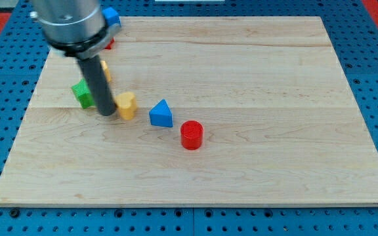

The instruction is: Place the green star above the blue triangle

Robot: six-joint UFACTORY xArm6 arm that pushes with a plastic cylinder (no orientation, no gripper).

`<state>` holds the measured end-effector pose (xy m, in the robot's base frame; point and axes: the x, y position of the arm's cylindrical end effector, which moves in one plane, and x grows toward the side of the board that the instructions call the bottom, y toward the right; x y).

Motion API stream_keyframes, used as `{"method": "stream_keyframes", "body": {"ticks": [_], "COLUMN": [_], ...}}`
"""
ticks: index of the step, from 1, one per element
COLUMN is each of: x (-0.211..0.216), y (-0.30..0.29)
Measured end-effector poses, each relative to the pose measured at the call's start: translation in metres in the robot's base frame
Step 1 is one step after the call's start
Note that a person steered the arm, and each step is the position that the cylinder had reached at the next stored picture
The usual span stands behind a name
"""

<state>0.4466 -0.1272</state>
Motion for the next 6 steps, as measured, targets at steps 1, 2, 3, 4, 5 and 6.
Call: {"method": "stream_keyframes", "body": {"ticks": [1, 2, 3, 4, 5, 6], "x": [0.0, -0.023, -0.035, -0.06, -0.079, -0.095], "y": [-0.063, -0.142, -0.096, -0.004, 0.048, 0.087]}}
